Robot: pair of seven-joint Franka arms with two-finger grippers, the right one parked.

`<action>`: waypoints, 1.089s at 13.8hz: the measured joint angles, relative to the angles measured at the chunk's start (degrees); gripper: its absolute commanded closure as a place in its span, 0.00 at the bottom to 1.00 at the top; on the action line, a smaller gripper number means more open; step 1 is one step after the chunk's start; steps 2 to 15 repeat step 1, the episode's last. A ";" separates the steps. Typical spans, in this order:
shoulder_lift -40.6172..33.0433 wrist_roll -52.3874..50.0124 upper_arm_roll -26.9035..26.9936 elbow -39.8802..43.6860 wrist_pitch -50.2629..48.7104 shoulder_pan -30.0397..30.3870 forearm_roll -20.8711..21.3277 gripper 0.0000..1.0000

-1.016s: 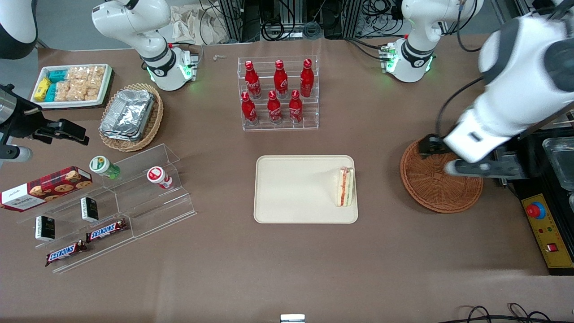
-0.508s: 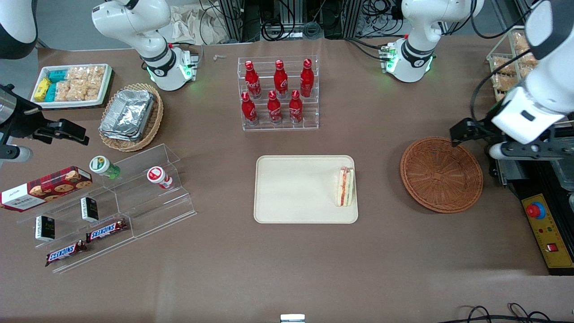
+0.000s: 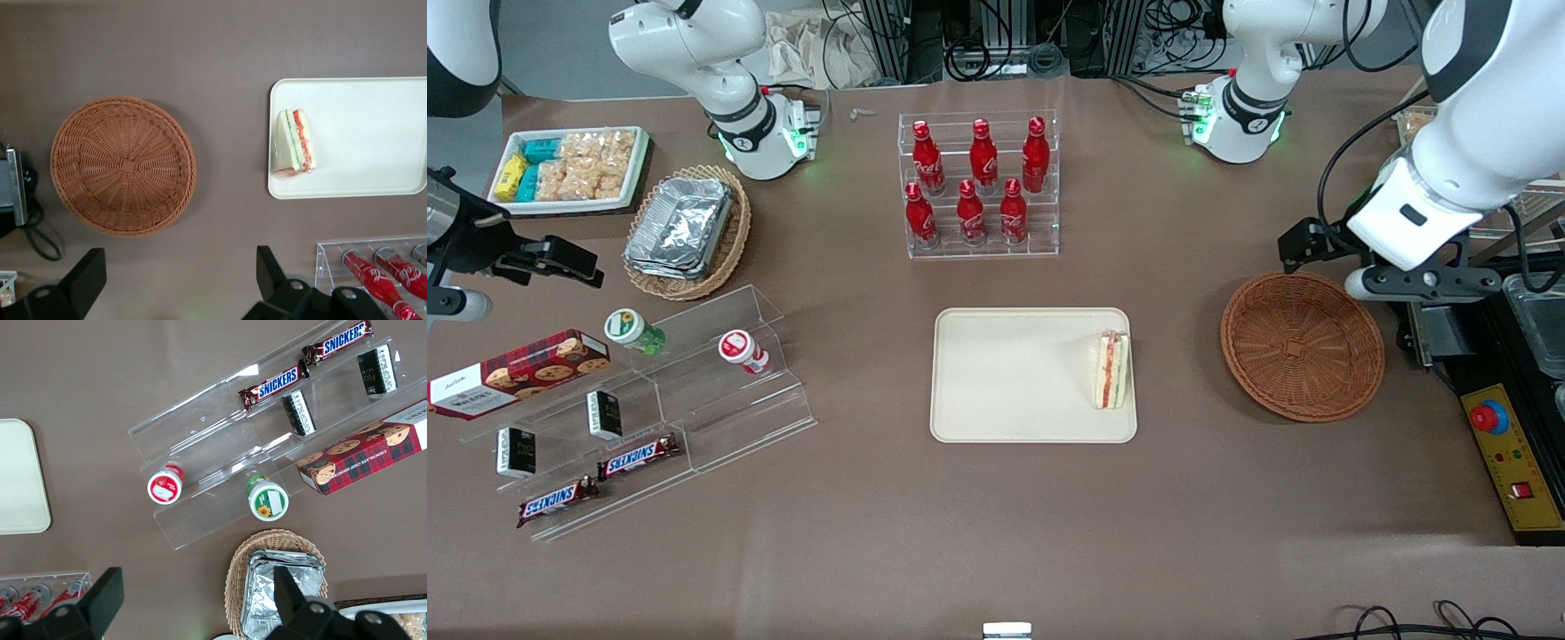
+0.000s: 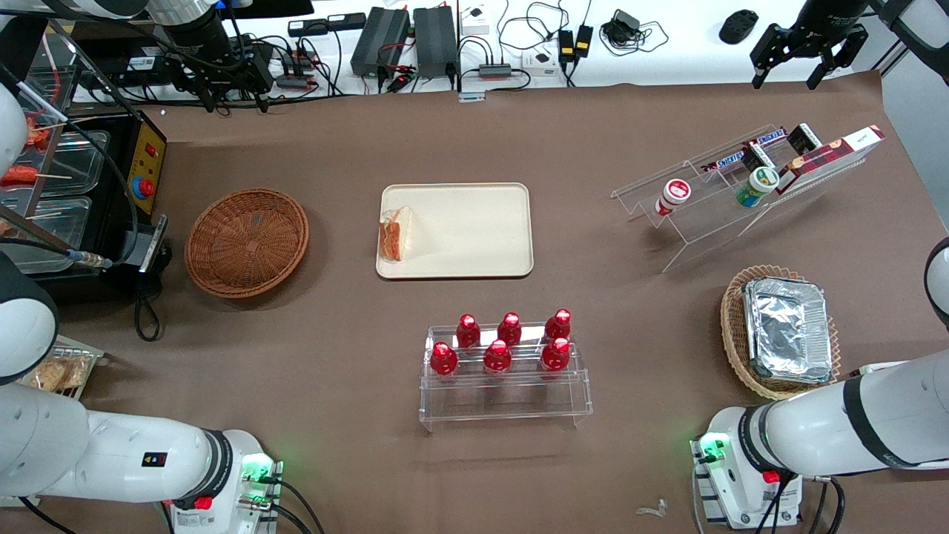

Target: Place sandwich from basket to tray

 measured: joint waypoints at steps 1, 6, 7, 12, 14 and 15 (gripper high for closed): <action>-0.61 -0.01 0.00 -0.19 -0.33 0.04 0.04 0.00; -0.61 -0.01 0.00 -0.19 -0.33 0.04 0.04 0.00; -0.61 -0.01 0.00 -0.19 -0.33 0.04 0.04 0.00; -0.61 -0.01 0.00 -0.19 -0.33 0.04 0.04 0.00; -0.61 -0.01 0.00 -0.19 -0.33 0.04 0.04 0.00; -0.61 -0.01 0.00 -0.19 -0.33 0.04 0.04 0.00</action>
